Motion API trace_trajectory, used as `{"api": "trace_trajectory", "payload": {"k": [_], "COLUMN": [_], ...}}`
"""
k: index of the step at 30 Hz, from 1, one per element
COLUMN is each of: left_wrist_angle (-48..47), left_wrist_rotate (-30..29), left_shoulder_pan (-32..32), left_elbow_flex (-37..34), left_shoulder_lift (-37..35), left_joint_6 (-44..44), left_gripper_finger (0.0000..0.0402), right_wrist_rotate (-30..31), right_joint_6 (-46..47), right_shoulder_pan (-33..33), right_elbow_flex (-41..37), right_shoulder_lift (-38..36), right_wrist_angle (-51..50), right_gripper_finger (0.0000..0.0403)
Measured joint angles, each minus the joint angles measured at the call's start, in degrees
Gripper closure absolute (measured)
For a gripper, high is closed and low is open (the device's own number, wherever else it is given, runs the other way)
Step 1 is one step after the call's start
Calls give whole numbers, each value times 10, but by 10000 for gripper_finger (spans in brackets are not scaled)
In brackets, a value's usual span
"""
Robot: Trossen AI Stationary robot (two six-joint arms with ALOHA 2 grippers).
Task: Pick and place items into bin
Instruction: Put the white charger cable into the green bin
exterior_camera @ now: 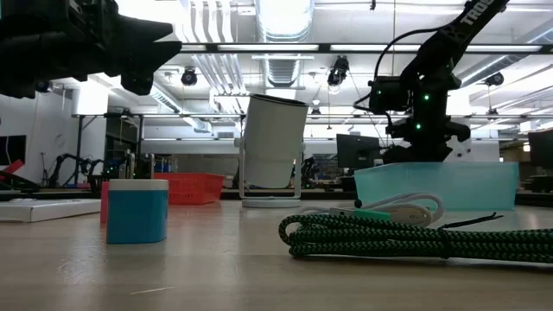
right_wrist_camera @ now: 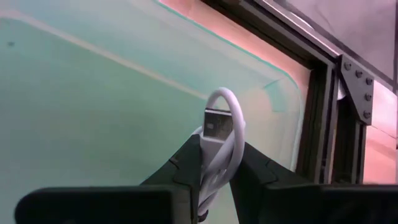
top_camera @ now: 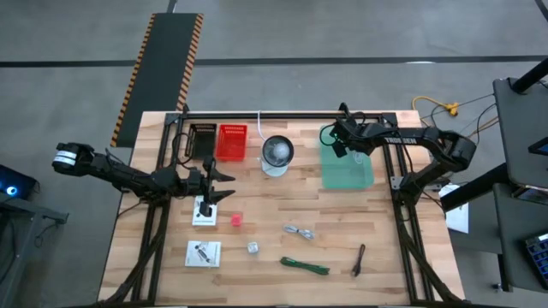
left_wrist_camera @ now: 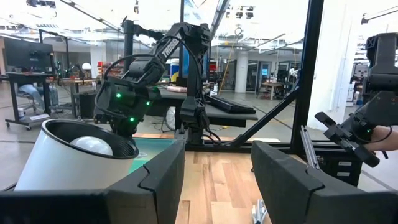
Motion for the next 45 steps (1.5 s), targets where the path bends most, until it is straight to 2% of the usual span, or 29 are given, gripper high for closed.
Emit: {"api": "trace_trajectory", "payload": {"k": [31,39,45], "left_wrist_angle": [0,0,0], "left_wrist_rotate": [0,0,0], "left_shoulder_pan": [0,0,0], "left_elbow_flex": [0,0,0], "left_shoulder_lift": [0,0,0], "left_joint_6": [0,0,0], "left_gripper_finger": [230,230,230], "right_wrist_rotate": [14,8,-40], "right_joint_6": [-7,-98,-159], "right_shoulder_pan": [6,70,159], "right_elbow_flex": [0,0,0], "right_shoulder_lift": [-2,-29,-77], "right_wrist_angle": [9,115,185], "right_gripper_finger": [224,223,223]}}
